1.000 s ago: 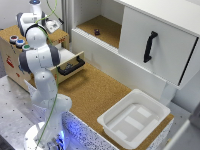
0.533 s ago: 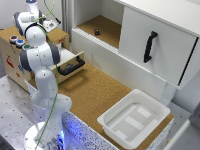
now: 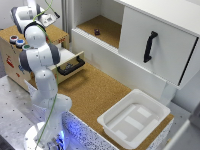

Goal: Put the yellow object on top of the drawer

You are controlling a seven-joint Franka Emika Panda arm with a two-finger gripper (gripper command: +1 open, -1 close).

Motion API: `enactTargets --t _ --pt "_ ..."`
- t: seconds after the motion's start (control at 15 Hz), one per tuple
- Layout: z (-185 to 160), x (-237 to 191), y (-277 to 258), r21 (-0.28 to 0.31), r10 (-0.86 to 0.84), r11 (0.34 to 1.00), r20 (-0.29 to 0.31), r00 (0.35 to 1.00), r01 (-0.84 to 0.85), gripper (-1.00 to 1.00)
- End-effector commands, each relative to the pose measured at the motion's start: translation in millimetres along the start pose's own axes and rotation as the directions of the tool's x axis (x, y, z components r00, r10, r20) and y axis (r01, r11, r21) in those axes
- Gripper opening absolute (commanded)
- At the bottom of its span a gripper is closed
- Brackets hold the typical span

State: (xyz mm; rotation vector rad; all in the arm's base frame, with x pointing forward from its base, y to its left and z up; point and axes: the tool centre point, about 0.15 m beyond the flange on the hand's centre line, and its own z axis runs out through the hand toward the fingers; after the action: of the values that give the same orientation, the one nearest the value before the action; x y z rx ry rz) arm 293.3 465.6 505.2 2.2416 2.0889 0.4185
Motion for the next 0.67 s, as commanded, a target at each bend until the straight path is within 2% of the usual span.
enactTargets --t 0.0,0.27,0.6 --pt "-8 -14 24 0.02 0.095 0.995 0.05 0.994 -0.096 1.0" --pt "-6 -30 20 0.059 0.121 0.991 0.05 0.991 -0.124 1.0" --pt "-8 -31 8 0.149 0.116 0.982 0.027 0.993 -0.119 1.0"
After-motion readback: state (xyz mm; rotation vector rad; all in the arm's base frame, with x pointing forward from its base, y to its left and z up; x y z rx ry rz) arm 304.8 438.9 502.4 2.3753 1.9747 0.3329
